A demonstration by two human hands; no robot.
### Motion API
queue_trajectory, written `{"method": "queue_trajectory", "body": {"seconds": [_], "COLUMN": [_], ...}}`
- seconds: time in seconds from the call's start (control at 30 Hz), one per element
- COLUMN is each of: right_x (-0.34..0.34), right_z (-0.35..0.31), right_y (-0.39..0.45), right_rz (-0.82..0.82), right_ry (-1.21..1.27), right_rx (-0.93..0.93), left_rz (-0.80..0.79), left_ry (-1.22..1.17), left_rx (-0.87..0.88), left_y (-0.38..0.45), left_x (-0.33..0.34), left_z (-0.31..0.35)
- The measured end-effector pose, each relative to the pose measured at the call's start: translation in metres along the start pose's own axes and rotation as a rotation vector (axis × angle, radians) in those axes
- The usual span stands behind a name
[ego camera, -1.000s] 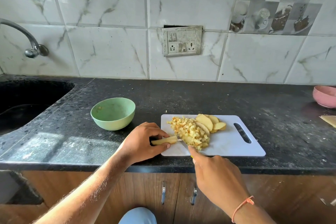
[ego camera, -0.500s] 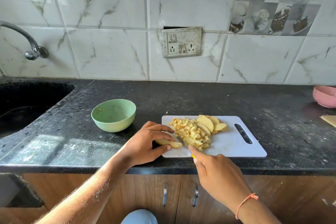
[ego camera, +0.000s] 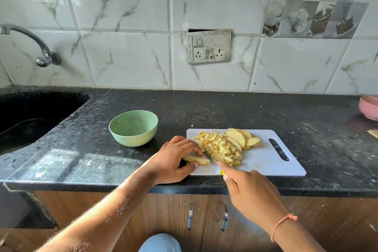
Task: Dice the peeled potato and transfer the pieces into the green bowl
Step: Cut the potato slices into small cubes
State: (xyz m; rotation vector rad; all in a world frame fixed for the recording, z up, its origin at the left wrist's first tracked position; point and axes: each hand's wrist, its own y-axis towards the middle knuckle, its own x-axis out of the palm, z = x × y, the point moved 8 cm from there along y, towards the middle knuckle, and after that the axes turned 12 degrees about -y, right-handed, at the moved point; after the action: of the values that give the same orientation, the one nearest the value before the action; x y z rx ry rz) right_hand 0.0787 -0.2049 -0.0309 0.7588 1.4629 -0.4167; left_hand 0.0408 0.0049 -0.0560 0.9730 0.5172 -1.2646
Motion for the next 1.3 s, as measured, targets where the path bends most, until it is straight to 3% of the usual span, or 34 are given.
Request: {"method": "queue_trajectory", "body": {"seconds": [0.6, 1.07, 1.3], "right_x": [-0.006, -0.005, 0.001], "right_z": [-0.005, -0.019, -0.023], "right_y": [-0.002, -0.012, -0.01], "right_rz": [0.009, -0.011, -0.024], "right_ry": [-0.017, -0.092, -0.004], "right_rx": [0.025, 0.015, -0.015], "left_rz": [0.086, 0.209, 0.218], "left_ry": [0.001, -0.088, -0.133], "left_rx": [0.045, -0.03, -0.052], "left_y": [-0.002, -0.008, -0.008], "left_x": [-0.008, -0.019, -0.019], "left_z": [0.003, -0.002, -0.005]}}
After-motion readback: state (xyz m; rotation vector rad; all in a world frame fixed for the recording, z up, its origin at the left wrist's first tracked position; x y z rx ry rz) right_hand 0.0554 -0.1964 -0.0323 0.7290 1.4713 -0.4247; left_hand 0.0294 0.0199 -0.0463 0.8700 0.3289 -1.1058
